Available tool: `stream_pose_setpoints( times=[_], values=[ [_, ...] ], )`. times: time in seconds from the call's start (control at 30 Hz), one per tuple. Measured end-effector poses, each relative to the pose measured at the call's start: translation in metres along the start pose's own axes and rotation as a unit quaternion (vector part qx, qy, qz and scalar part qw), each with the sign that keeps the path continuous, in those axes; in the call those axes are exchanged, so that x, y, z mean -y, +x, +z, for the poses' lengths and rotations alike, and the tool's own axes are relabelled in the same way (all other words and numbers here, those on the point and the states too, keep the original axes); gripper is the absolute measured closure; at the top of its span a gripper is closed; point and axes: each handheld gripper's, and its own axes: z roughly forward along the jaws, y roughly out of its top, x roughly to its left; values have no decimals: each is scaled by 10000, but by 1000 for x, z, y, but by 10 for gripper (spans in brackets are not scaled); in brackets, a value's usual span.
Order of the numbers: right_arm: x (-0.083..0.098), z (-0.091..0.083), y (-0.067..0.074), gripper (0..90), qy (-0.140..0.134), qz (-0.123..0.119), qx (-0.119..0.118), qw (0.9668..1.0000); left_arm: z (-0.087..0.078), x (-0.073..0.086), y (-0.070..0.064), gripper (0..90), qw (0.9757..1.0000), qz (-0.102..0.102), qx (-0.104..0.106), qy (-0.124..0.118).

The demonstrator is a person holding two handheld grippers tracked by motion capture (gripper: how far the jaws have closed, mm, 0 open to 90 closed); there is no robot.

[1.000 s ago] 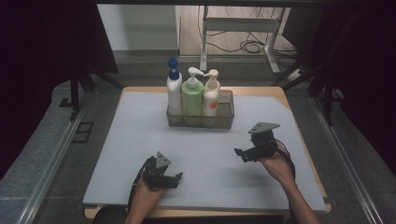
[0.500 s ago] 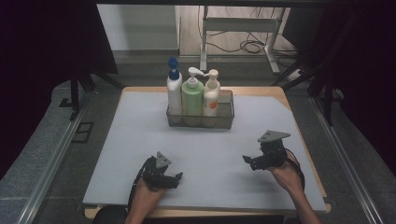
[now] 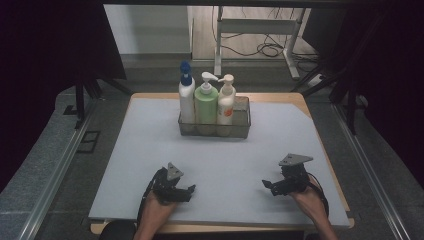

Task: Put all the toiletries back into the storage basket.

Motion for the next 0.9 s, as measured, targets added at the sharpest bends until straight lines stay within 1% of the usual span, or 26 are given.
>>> stream_pose_setpoints(
  times=[0.27,0.43,0.53,0.9],
  values=[
    [17,6,1,0,45,156,-56,9999,0,0,0,130,10000,3,-2,-2],
    [26,9,1,0,82,219,-50,9997,0,0,0,130,10000,4,-2,-1],
    [26,9,2,0,63,189,-22,9998,0,0,0,130,10000,9,-8,9],
    [28,9,2,0,57,201,-13,9998,0,0,0,129,10000,5,3,26]
  ],
)
